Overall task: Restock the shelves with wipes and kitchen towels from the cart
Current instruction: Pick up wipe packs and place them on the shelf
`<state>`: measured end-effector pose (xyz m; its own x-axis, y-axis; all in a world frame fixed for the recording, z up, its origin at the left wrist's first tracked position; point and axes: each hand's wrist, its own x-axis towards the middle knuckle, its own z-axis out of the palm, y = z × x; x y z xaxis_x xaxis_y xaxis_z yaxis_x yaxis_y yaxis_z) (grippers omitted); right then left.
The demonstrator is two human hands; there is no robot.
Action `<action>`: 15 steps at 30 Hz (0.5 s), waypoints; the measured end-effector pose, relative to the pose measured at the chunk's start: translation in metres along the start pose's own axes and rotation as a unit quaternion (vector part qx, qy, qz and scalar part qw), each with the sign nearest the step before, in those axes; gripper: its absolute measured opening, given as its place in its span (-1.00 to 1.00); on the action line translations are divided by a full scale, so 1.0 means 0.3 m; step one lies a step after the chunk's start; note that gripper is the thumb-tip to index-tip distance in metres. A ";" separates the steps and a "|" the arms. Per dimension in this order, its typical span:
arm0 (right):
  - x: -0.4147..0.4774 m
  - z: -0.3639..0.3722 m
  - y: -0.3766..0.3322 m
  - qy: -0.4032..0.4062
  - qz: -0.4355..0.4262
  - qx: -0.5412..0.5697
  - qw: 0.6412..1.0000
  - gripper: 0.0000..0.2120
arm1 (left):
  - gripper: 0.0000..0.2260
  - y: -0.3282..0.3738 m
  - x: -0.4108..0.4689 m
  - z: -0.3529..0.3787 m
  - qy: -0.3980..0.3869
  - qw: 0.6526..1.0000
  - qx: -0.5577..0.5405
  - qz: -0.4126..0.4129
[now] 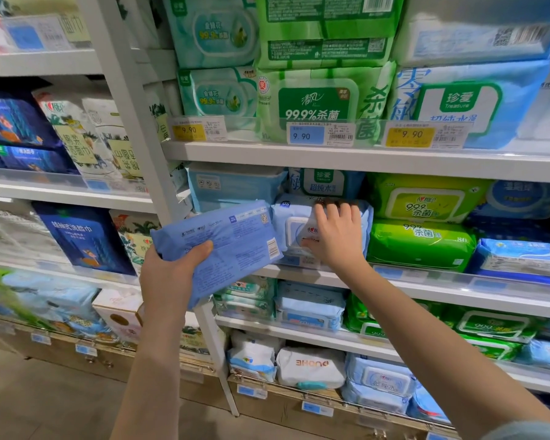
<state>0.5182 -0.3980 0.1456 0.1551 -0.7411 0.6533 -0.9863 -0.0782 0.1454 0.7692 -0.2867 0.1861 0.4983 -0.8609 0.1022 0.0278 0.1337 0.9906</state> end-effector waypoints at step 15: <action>0.018 -0.030 0.056 -0.142 -0.069 -0.004 0.987 -0.19 | -0.60 -0.020 0.009 0.009 -0.020 1.000 0.011 -0.005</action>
<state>0.5030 -0.3972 0.1583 0.2638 -0.8813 0.3921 -0.9565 -0.1863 0.2247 0.7680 -0.2911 0.1805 0.4634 -0.8809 0.0961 0.0122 0.1147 0.9933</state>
